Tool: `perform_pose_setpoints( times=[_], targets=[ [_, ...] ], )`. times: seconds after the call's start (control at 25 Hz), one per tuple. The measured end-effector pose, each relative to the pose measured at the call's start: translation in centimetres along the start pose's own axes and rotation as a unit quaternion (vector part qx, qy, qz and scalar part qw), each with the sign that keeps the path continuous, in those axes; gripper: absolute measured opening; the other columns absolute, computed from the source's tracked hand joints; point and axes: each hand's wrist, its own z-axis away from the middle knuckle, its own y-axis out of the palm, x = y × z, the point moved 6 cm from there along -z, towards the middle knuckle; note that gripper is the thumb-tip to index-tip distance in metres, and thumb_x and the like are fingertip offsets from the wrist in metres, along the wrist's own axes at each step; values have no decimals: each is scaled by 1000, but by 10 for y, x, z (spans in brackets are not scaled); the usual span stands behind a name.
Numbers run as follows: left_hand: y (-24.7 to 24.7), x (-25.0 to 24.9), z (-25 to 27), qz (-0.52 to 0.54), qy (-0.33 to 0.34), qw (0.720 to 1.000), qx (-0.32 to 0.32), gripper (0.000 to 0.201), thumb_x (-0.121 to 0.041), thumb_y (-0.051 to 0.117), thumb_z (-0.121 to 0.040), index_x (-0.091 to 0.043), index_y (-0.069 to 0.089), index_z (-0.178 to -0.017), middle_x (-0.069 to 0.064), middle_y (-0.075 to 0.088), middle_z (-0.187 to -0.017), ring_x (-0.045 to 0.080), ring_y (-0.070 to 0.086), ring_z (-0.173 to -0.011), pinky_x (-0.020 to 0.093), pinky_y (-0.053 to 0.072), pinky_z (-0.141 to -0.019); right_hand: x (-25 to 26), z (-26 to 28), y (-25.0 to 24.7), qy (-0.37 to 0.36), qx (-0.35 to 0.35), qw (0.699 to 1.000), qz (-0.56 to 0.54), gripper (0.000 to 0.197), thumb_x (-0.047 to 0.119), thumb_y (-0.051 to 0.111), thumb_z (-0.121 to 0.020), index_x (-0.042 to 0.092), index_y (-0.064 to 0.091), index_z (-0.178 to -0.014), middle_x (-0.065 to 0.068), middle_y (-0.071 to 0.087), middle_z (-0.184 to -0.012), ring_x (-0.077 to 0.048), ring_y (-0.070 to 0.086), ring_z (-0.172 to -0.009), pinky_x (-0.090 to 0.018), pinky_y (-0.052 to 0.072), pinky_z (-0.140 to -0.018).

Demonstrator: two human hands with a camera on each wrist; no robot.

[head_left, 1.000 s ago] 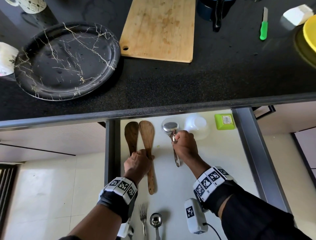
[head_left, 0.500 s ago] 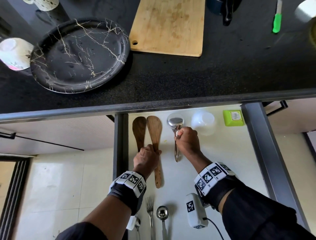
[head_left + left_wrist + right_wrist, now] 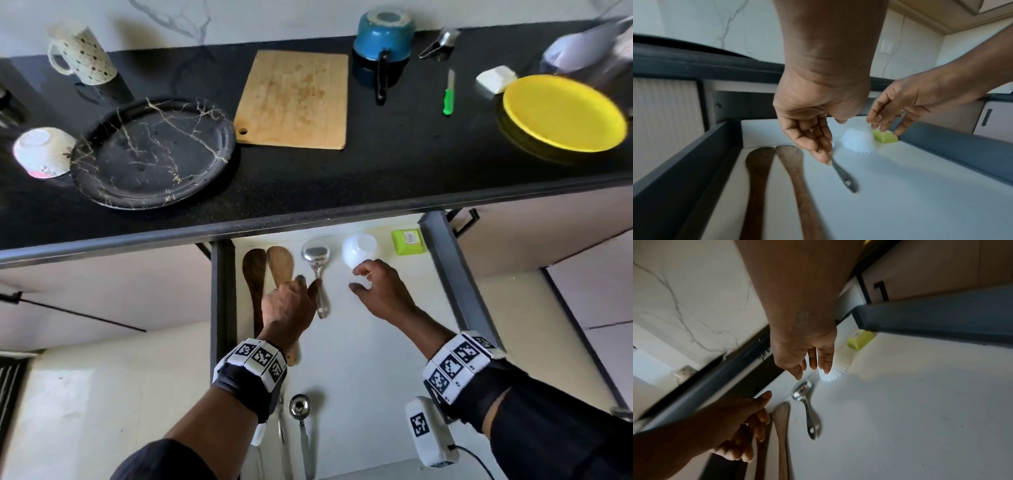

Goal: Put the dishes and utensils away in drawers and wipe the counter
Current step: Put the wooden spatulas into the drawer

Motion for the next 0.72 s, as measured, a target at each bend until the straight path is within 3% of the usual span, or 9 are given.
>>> perform_pose_setpoints(
  times=[0.08, 0.24, 0.4, 0.48, 0.6, 0.72],
  targets=[
    [-16, -36, 9, 16, 28, 999, -36, 57, -61, 20, -98, -15, 53, -109, 13, 69, -96, 34, 66, -83, 40, 54, -73, -2, 13, -32, -33, -29, 999, -17, 18, 24, 71, -85, 21, 63, -100, 4, 61, -108, -16, 57, -97, -33, 50, -83],
    [-34, -118, 39, 17, 62, 995, -71, 53, -60, 26, -99, -17, 57, -104, 13, 68, -101, 38, 64, -93, 40, 49, -76, -31, 42, -93, -103, -19, 994, 20, 15, 27, 71, -84, 26, 56, -85, 9, 54, -95, -15, 57, -94, -35, 52, -75],
    [-31, -199, 55, 0, 75, 995, -73, 48, -60, 30, -99, -20, 57, -103, 11, 68, -104, 37, 64, -95, 37, 45, -76, -74, 64, -192, -148, -89, 985, 1, 13, 19, 73, -82, 18, 60, -79, 5, 57, -87, -8, 53, -80, -21, 41, -70],
    [-21, -254, 68, -38, 80, 994, -62, 48, -61, 30, -98, -22, 56, -107, 10, 67, -108, 36, 63, -98, 36, 45, -79, -118, 83, -250, -147, -137, 979, -30, 14, 16, 75, -81, 15, 61, -77, 6, 59, -82, -7, 52, -74, -15, 38, -66],
    [-12, -333, 83, -49, 89, 993, -55, 50, -63, 33, -96, -23, 56, -113, 11, 64, -115, 35, 62, -105, 38, 46, -87, -188, 107, -331, -120, -195, 972, -55, 19, 20, 77, -81, 16, 59, -76, 9, 60, -78, -5, 55, -72, -19, 43, -64],
    [-11, -388, 78, -64, 89, 993, -49, 48, -62, 39, -95, -23, 58, -116, 12, 63, -121, 34, 60, -111, 38, 47, -93, -226, 127, -391, -109, -224, 965, -74, 20, 21, 76, -82, 17, 58, -77, 9, 61, -75, 0, 55, -69, -14, 43, -60]
  ],
)
